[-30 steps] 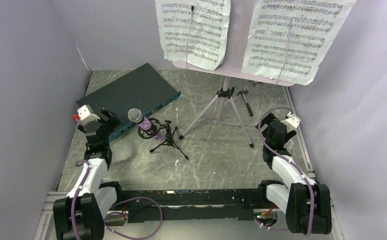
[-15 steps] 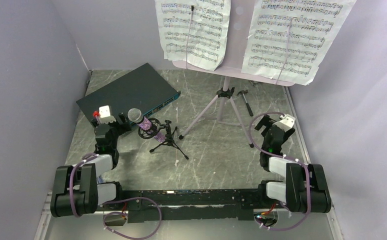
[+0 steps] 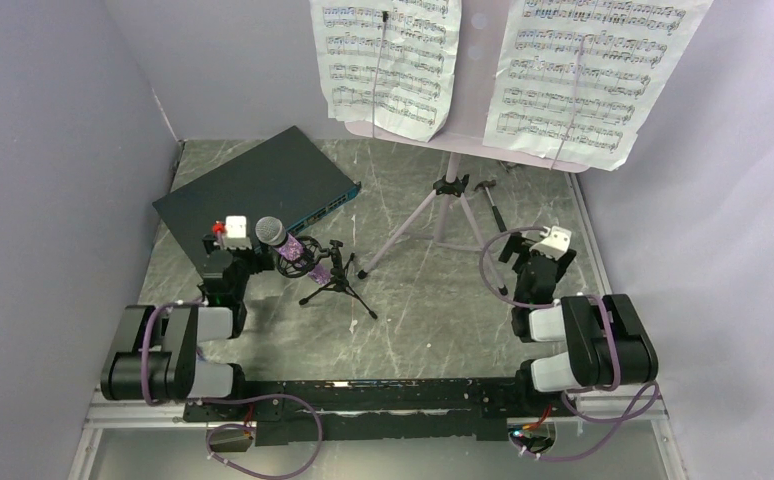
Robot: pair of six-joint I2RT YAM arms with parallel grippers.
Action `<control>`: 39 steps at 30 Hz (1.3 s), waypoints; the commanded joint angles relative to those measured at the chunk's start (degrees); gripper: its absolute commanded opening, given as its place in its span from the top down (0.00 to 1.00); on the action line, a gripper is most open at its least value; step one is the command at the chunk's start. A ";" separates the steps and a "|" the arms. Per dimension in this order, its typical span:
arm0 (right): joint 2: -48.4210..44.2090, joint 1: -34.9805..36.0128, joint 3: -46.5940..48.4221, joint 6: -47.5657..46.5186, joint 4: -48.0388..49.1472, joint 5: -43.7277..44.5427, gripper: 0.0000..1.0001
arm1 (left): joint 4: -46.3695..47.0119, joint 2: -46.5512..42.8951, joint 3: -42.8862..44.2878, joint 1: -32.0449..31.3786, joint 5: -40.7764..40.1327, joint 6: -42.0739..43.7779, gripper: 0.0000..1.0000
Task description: Set up the instrument practice props
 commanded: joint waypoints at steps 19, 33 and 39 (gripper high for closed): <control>5.42 4.29 3.89 -5.04 6.70 5.12 0.00 | 1.69 15.63 9.84 0.03 -8.28 0.96 0.06; 5.36 4.29 4.01 -4.94 6.35 5.01 0.00 | 1.64 15.91 10.09 0.12 -7.54 0.93 0.06; 5.29 4.24 4.05 -4.94 6.35 5.03 0.00 | 1.62 15.95 10.08 0.12 -7.53 0.95 0.06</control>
